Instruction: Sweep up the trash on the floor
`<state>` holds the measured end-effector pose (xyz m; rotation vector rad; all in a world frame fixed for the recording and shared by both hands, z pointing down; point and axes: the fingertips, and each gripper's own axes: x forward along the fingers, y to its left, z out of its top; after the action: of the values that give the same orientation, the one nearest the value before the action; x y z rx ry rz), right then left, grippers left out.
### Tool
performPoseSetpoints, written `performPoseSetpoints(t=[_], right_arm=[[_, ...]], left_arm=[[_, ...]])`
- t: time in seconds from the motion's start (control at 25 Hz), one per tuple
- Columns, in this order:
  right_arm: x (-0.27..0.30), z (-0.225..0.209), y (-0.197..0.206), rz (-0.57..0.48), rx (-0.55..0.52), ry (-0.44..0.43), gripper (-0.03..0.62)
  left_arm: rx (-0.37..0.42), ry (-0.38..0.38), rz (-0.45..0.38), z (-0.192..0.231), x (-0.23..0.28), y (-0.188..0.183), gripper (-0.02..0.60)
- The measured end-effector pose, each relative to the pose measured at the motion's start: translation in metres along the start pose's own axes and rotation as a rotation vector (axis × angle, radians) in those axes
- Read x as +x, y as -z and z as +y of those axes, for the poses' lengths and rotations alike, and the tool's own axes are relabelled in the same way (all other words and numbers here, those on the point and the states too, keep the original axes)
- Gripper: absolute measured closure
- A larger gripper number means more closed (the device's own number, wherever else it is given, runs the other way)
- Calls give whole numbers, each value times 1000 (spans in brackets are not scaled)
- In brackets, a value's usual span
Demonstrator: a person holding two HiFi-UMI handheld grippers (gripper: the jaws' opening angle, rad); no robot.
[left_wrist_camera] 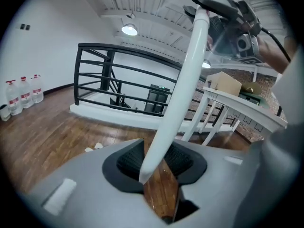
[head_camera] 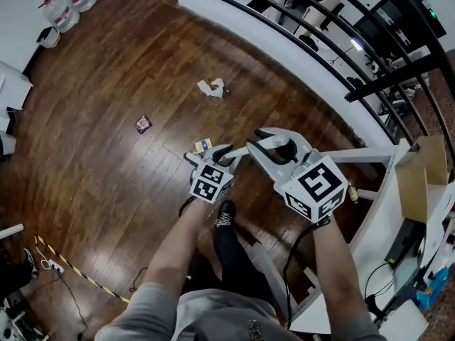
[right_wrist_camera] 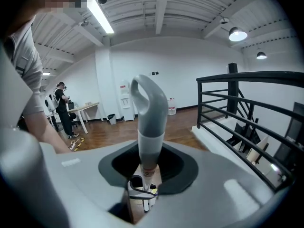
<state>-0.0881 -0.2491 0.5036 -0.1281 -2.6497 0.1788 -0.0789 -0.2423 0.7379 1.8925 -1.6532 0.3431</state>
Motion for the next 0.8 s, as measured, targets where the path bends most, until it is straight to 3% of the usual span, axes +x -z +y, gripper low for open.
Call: performPoseSetpoints(t=[0.36, 0.6, 0.8], right_arm=[[-5, -35, -25, -39, -2, 32, 503], [11, -19, -66, -85, 24, 35, 503], [63, -4, -102, -134, 110, 49, 502]], left_arm=[[77, 47, -8, 13, 29, -48, 454], [127, 81, -8, 37, -11, -68, 459], [171, 67, 30, 105, -63, -71, 460]])
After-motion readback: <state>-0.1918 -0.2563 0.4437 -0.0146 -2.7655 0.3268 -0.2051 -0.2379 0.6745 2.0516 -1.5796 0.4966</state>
